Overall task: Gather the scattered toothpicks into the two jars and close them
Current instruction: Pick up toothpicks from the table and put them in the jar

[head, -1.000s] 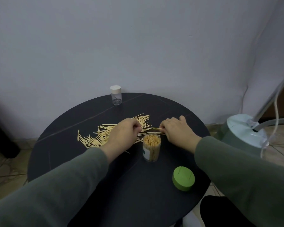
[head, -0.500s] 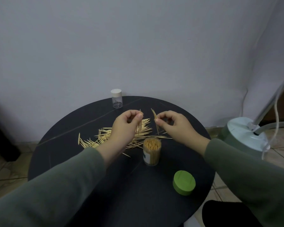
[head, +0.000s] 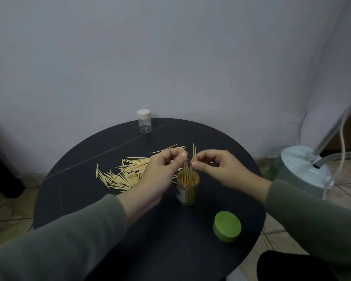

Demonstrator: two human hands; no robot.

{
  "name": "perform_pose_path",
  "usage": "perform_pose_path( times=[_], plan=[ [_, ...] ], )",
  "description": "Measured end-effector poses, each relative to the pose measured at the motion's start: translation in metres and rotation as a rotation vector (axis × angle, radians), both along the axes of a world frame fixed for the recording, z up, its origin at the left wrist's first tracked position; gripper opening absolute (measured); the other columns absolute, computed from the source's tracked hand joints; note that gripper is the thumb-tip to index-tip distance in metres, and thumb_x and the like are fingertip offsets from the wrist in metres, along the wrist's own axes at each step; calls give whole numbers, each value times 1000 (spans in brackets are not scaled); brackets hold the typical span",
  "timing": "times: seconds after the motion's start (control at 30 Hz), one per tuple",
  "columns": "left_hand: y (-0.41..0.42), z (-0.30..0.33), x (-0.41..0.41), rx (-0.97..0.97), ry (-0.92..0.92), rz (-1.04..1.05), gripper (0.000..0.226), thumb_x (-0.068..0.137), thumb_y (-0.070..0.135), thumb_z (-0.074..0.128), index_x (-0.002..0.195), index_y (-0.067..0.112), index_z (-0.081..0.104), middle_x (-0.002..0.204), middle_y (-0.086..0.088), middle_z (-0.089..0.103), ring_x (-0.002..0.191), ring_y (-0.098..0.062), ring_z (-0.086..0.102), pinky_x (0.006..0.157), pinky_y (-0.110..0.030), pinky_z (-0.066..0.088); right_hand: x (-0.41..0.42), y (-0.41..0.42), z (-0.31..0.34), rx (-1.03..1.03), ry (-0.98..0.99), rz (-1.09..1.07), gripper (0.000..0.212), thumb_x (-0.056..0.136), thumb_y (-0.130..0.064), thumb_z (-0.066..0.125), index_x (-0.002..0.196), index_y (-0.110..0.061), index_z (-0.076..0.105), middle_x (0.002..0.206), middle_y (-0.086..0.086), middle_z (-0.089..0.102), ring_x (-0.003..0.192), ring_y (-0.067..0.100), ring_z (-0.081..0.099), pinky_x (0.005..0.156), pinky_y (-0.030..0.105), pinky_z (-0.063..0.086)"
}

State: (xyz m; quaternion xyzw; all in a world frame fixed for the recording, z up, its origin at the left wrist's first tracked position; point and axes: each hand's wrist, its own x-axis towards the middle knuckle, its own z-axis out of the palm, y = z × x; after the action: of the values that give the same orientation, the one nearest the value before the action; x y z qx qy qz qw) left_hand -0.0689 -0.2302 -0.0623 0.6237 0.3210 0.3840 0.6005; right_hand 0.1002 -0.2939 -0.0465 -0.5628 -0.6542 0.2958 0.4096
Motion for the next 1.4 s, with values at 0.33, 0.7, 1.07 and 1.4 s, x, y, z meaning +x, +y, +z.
perform_pose_path(
  times=[0.33,0.7,1.07,1.4],
  plan=[
    [1,-8,-16,367,215,34,10,92,29,61,96,34,68,82,29,63,77,4,53,72,-18,44,4,-1,-12,-7,-196,-57,10,78,-34,75,79,-41,68,97,-19,60,99,-2,56,89,23,45],
    [6,-14,-31,1138,698,-109,65,95,58,26,152,28,21,150,12,38,136,-13,32,107,-39,33,14,-6,-9,-54,-396,-9,60,53,-80,65,107,-59,50,101,-30,59,95,0,53,92,29,39],
    [-2,-8,-7,927,488,37,37,95,35,54,132,36,53,118,12,66,113,-5,57,98,-37,46,-3,-3,-6,-95,-454,14,65,56,-77,63,109,-39,65,100,-22,64,100,0,54,101,44,38],
    [33,-9,-29,1448,650,-165,48,99,48,35,134,23,55,121,7,67,135,-19,43,90,-35,34,-2,-1,-8,-120,-453,-3,44,56,-79,61,91,-52,61,86,-34,61,94,-5,54,99,44,40]
  ],
)
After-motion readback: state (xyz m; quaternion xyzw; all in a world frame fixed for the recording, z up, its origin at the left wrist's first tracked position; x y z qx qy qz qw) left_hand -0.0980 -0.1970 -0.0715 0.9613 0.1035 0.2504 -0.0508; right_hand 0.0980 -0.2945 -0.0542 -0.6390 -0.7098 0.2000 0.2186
